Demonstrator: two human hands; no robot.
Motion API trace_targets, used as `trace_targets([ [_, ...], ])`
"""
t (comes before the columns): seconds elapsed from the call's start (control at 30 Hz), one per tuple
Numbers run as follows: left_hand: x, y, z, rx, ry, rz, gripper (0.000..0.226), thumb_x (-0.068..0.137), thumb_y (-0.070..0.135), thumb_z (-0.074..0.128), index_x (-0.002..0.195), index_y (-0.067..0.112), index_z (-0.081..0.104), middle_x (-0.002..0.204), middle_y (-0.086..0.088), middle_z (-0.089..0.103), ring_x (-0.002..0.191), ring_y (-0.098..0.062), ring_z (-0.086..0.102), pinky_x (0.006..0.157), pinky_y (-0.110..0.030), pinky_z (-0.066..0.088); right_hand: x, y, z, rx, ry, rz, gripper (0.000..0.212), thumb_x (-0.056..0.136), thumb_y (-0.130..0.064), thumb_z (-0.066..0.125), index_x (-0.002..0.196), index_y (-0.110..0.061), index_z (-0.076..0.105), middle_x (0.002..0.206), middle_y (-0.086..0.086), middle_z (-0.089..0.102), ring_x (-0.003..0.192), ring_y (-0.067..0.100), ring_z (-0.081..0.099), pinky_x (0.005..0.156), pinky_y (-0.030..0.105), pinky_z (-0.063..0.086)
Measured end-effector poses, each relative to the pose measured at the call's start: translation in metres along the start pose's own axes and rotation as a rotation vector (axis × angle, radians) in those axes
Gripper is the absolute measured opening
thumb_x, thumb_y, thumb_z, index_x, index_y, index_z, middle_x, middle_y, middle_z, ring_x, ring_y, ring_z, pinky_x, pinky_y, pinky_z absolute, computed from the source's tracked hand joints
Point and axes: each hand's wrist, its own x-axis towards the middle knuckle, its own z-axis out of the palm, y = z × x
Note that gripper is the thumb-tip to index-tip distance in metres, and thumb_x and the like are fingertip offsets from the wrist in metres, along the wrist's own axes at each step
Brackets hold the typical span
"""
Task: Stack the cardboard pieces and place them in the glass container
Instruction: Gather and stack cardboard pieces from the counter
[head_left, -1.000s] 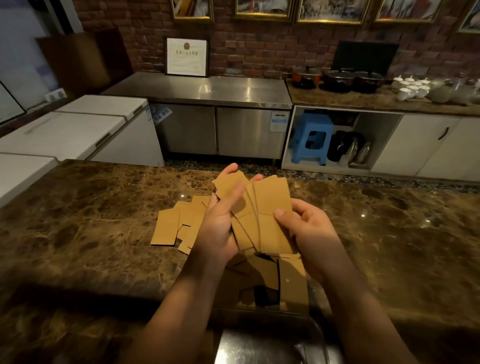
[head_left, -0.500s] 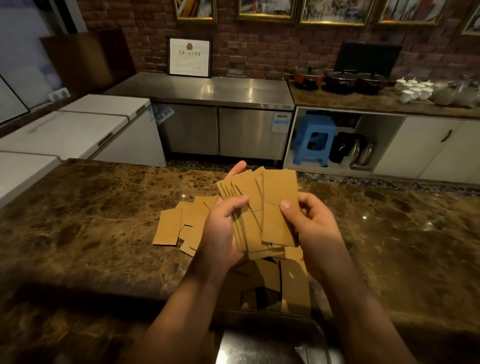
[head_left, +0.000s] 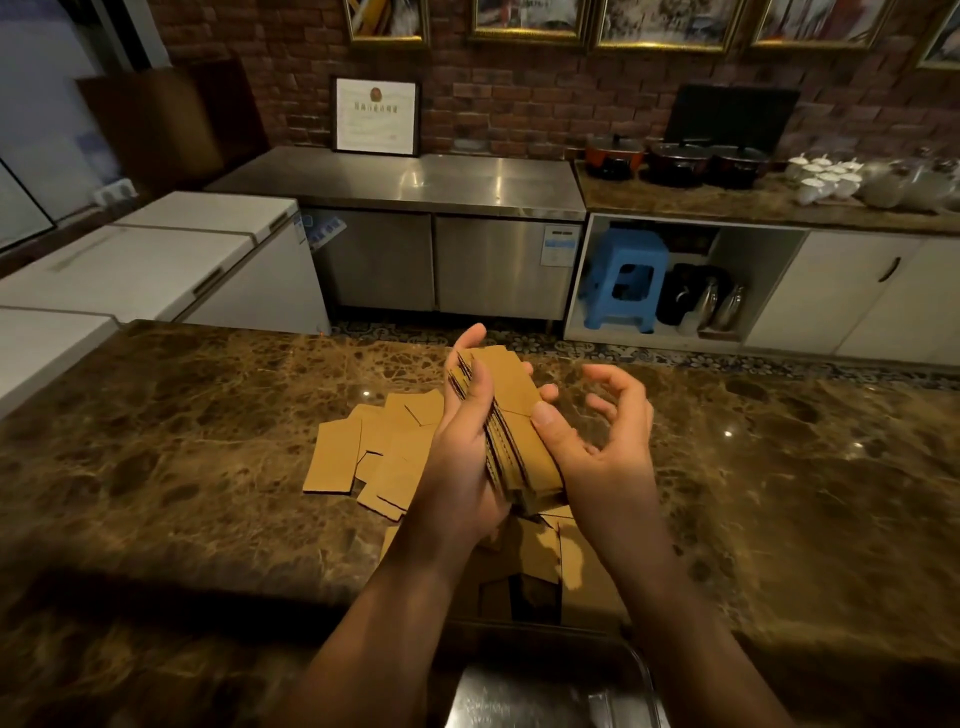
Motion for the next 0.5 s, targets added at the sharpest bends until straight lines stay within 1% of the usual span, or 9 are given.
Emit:
trace_targets([
  [0.07, 0.001, 0.000, 0.002, -0.060, 0.050, -0.024, 0.048, 0.081, 0.048, 0.068, 0.127, 0.036, 0.060, 0.123, -0.014, 0.061, 0.101, -0.027, 0.070, 0.084, -0.051, 0.057, -0.005, -0.002, 0.001, -0.054, 0.014, -0.189, 0.022, 0.091, -0.055, 0.060, 0.111, -0.049, 0.054, 0.136, -0.009, 0.046, 0.131, 0.013, 0.046, 0.103, 0.033, 0.047],
  [0.13, 0.001, -0.002, 0.005, -0.136, 0.057, -0.073, 0.047, 0.083, 0.042, 0.066, 0.129, 0.032, 0.060, 0.130, -0.016, 0.061, 0.107, -0.026, 0.070, 0.087, -0.049, 0.059, -0.010, 0.002, 0.003, -0.255, 0.016, -0.470, 0.045, 0.094, -0.064, 0.048, 0.113, -0.027, 0.064, 0.131, -0.001, 0.055, 0.130, 0.021, 0.045, 0.106, 0.031, 0.038],
  [0.2, 0.000, -0.005, 0.007, -0.128, -0.010, -0.132, 0.048, 0.085, 0.037, 0.066, 0.132, 0.035, 0.061, 0.133, -0.017, 0.060, 0.111, -0.027, 0.069, 0.087, -0.045, 0.059, -0.007, 0.005, 0.007, -0.371, 0.050, -0.590, 0.059, 0.096, -0.062, 0.044, 0.108, -0.009, 0.068, 0.122, 0.008, 0.063, 0.123, 0.021, 0.049, 0.100, 0.046, 0.042],
  [0.23, -0.001, -0.004, 0.008, -0.087, -0.044, -0.153, 0.048, 0.084, 0.035, 0.066, 0.132, 0.039, 0.061, 0.131, -0.018, 0.060, 0.110, -0.027, 0.069, 0.085, -0.043, 0.059, -0.006, 0.004, 0.009, -0.373, 0.085, -0.591, 0.059, 0.097, -0.061, 0.043, 0.107, -0.008, 0.068, 0.118, 0.009, 0.065, 0.119, 0.020, 0.051, 0.094, 0.051, 0.046],
  [0.3, 0.000, -0.002, 0.009, 0.021, -0.070, -0.168, 0.054, 0.082, 0.033, 0.067, 0.134, 0.041, 0.058, 0.131, -0.020, 0.058, 0.108, -0.029, 0.069, 0.081, -0.041, 0.060, -0.004, 0.003, 0.013, -0.303, 0.114, -0.532, 0.053, 0.096, -0.062, 0.045, 0.112, -0.014, 0.061, 0.116, 0.003, 0.064, 0.113, 0.019, 0.055, 0.086, 0.055, 0.049],
  [0.37, 0.002, 0.002, 0.008, 0.102, -0.063, -0.157, 0.058, 0.082, 0.030, 0.069, 0.137, 0.039, 0.055, 0.127, -0.018, 0.062, 0.104, -0.029, 0.070, 0.077, -0.040, 0.060, -0.003, 0.004, 0.011, -0.215, 0.029, -0.491, 0.056, 0.089, -0.065, 0.056, 0.123, -0.021, 0.051, 0.124, -0.005, 0.056, 0.116, 0.023, 0.055, 0.088, 0.056, 0.050],
  [0.43, 0.006, 0.009, 0.003, 0.116, -0.045, -0.148, 0.058, 0.081, 0.025, 0.072, 0.136, 0.031, 0.057, 0.115, -0.016, 0.070, 0.098, -0.029, 0.073, 0.075, -0.040, 0.060, 0.003, 0.010, 0.001, -0.188, -0.219, -0.471, 0.082, 0.072, -0.059, 0.078, 0.136, -0.035, 0.034, 0.147, -0.004, 0.039, 0.135, 0.029, 0.044, 0.101, 0.055, 0.047],
  [0.47, 0.008, 0.012, -0.001, 0.121, -0.051, -0.150, 0.059, 0.080, 0.023, 0.073, 0.136, 0.029, 0.057, 0.110, -0.016, 0.073, 0.097, -0.030, 0.074, 0.075, -0.044, 0.061, 0.009, 0.011, -0.007, -0.209, -0.369, -0.420, 0.103, 0.063, -0.059, 0.085, 0.142, -0.044, 0.021, 0.160, -0.002, 0.022, 0.147, 0.027, 0.031, 0.109, 0.050, 0.044],
  [0.5, 0.009, 0.015, -0.005, 0.147, -0.066, -0.167, 0.063, 0.078, 0.023, 0.075, 0.137, 0.029, 0.055, 0.108, -0.018, 0.073, 0.095, -0.032, 0.074, 0.077, -0.049, 0.062, 0.016, 0.011, -0.015, -0.246, -0.494, -0.333, 0.123, 0.056, -0.062, 0.088, 0.146, -0.052, 0.006, 0.166, -0.008, 0.002, 0.153, 0.016, 0.018, 0.112, 0.038, 0.042],
])
